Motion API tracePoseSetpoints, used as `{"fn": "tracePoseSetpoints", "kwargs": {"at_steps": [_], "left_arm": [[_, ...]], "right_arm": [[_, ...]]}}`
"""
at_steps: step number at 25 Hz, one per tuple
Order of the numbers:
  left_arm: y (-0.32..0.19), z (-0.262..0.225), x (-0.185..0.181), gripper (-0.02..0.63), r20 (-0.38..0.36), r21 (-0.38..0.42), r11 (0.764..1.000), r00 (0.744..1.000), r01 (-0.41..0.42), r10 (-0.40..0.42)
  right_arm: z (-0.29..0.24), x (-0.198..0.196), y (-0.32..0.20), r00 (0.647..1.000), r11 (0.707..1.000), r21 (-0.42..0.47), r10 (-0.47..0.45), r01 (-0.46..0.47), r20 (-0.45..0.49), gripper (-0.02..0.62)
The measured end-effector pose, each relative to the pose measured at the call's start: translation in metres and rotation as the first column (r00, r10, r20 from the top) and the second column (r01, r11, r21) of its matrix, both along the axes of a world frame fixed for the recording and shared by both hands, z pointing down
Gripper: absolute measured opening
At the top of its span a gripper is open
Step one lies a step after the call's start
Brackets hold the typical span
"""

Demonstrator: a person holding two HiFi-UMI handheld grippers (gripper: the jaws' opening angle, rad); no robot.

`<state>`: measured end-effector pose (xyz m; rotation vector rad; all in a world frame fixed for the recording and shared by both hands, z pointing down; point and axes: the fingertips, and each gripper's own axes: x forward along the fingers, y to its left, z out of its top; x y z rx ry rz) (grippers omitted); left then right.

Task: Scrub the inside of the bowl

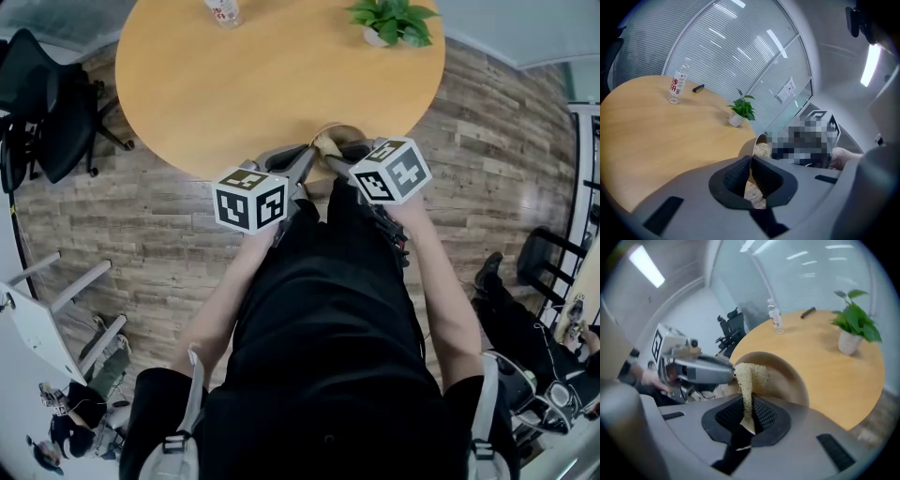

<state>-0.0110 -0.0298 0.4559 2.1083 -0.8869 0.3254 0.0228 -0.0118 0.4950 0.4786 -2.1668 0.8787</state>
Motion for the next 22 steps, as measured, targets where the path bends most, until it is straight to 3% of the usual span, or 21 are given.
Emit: {"fn": "tracePoseSetpoints", "kwargs": {"at_steps": [3, 6, 10, 14, 16, 17, 20, 21, 22], "left_arm": [[-0.001, -0.001, 0.000, 0.021, -0.004, 0.005, 1.000, 1.000, -0.001, 0.001], [-0.003, 0.000, -0.001, 0.021, -0.022, -0.006, 1.000, 1.000, 0.008, -0.008], [0.001, 0.002, 0.002, 0.021, -0.025, -0.016, 1.000, 1.000, -0.004, 0.004], [0.006, 0.003, 0.009, 0.026, -0.018, -0.021, 0.999, 0.999, -0.032, 0.031], [0.006, 0.005, 0.008, 0.026, -0.006, -0.028, 0.999, 1.000, -0.027, 0.027], [0.006, 0.007, 0.007, 0.026, -0.002, -0.033, 0.999, 1.000, -0.018, 0.018], [0.007, 0.008, 0.002, 0.028, -0.017, -0.044, 0.999, 1.000, 0.006, -0.006], [0.007, 0.008, 0.003, 0.028, -0.027, -0.046, 0.999, 1.000, 0.006, -0.008], [0.007, 0.008, 0.004, 0.026, -0.034, -0.047, 0.999, 0.999, 0.004, -0.006]], "right_arm": [[-0.012, -0.007, -0.005, 0.973, 0.973, -0.184, 0.171, -0.142, 0.155, 0.037], [-0.023, -0.006, -0.013, 0.948, 0.960, -0.222, 0.223, -0.173, 0.227, 0.037], [-0.019, 0.003, -0.013, 0.979, 0.989, -0.098, 0.128, -0.114, 0.158, 0.037], [-0.006, 0.012, -0.011, 0.999, 0.993, 0.110, -0.050, 0.050, -0.009, 0.037], [-0.004, 0.016, -0.014, 0.985, 0.963, 0.221, -0.129, 0.152, -0.115, 0.037], [-0.004, 0.019, -0.016, 0.969, 0.933, 0.288, -0.166, 0.215, -0.183, 0.037], [-0.007, 0.023, -0.019, 0.904, 0.809, 0.441, -0.240, 0.387, -0.353, 0.037], [-0.007, 0.022, -0.019, 0.895, 0.793, 0.453, -0.248, 0.407, -0.370, 0.037], [-0.005, 0.021, -0.018, 0.896, 0.795, 0.451, -0.248, 0.406, -0.369, 0.037]]}}
